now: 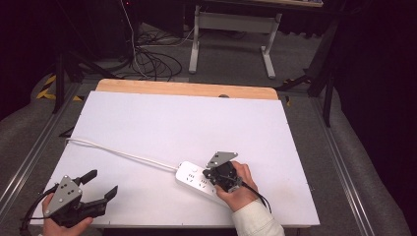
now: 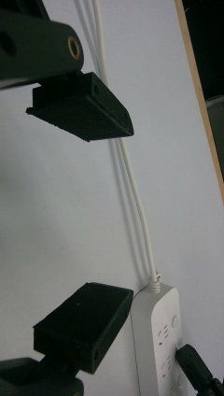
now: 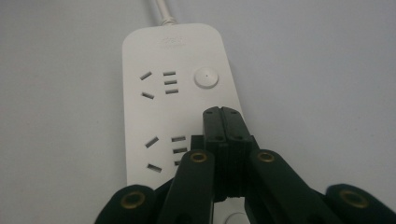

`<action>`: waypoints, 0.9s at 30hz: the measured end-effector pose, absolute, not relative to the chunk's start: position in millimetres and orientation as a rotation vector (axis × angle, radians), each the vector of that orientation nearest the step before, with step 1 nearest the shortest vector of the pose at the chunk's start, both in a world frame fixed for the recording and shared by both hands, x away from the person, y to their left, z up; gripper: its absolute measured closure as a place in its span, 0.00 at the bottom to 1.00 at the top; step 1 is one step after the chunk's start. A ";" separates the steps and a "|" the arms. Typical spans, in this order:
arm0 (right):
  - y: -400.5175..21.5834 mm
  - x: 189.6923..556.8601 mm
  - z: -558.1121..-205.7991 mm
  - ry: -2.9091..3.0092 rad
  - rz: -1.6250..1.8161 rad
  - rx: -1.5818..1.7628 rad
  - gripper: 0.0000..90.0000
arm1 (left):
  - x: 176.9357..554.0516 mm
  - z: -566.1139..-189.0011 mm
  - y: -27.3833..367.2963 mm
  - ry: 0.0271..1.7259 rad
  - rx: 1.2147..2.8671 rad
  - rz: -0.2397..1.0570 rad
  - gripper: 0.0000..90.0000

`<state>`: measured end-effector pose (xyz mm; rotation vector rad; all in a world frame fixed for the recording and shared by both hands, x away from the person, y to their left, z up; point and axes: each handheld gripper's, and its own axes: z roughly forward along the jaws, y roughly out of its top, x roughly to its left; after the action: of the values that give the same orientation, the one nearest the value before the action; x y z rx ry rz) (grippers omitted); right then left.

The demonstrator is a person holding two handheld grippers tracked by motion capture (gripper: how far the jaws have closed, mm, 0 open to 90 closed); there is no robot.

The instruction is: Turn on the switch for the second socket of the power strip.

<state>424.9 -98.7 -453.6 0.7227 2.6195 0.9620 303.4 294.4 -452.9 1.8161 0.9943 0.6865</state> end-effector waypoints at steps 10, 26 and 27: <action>-100.4 426.7 -454.2 2.626 0.975 0.750 1.00 | 303.2 -452.9 294.1 0.995 1.816 0.688 0.22; -99.4 426.7 -454.6 2.631 0.966 0.746 1.00 | 303.4 -452.9 293.9 0.992 1.821 0.692 0.22; -99.2 426.6 -454.7 2.631 0.968 0.751 1.00 | 303.5 -453.0 293.8 0.995 1.818 0.691 0.22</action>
<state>426.6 -99.2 -454.7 0.7505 2.6314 0.9682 303.5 293.8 -453.0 1.8177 0.9947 0.6911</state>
